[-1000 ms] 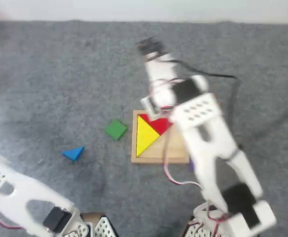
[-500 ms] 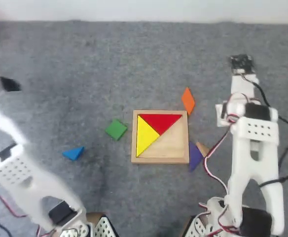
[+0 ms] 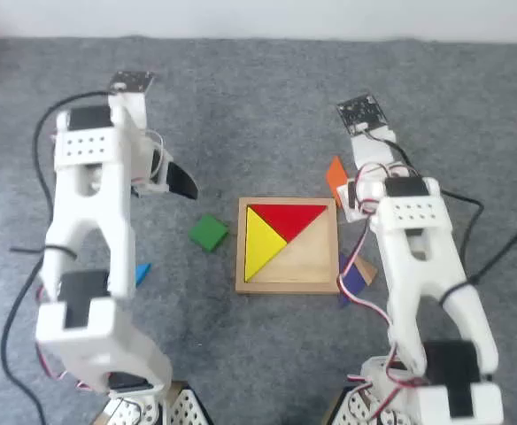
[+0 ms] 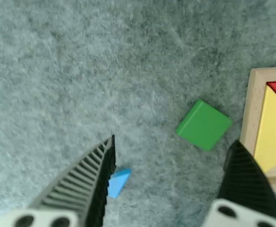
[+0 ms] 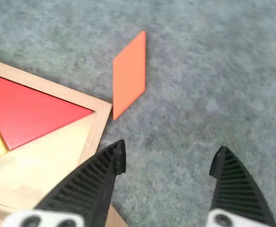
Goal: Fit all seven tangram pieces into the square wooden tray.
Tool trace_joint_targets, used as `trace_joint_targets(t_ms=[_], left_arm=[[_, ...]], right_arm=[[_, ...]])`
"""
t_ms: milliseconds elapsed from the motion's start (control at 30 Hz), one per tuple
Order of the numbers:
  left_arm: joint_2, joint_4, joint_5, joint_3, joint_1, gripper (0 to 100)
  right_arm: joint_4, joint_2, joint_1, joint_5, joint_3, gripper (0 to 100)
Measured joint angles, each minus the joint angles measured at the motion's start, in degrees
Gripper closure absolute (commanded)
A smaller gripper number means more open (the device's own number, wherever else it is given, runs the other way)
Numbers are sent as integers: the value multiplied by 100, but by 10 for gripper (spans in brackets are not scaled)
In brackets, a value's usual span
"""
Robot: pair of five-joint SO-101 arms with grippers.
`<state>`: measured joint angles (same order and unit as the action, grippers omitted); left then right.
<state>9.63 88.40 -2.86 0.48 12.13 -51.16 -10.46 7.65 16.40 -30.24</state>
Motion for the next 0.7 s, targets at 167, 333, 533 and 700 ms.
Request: trace_joint_targets(t_ms=[167, 333, 533, 700], left_arm=[[-1459, -1257, 53, 2040, -88, 646], [-2743, -2690, 53, 3930, -360, 647], [-2945, -3569, 431, 4554, -598, 647], [-2233, -4070, 501, 4545, -580, 647]], right_arm=[[-44, 484, 62, -185, 299, 701], [-44, 615, 387, -255, 193, 701], [-404, 651, 352, -70, 237, 700], [-343, 1178, 334, 149, 651, 699]])
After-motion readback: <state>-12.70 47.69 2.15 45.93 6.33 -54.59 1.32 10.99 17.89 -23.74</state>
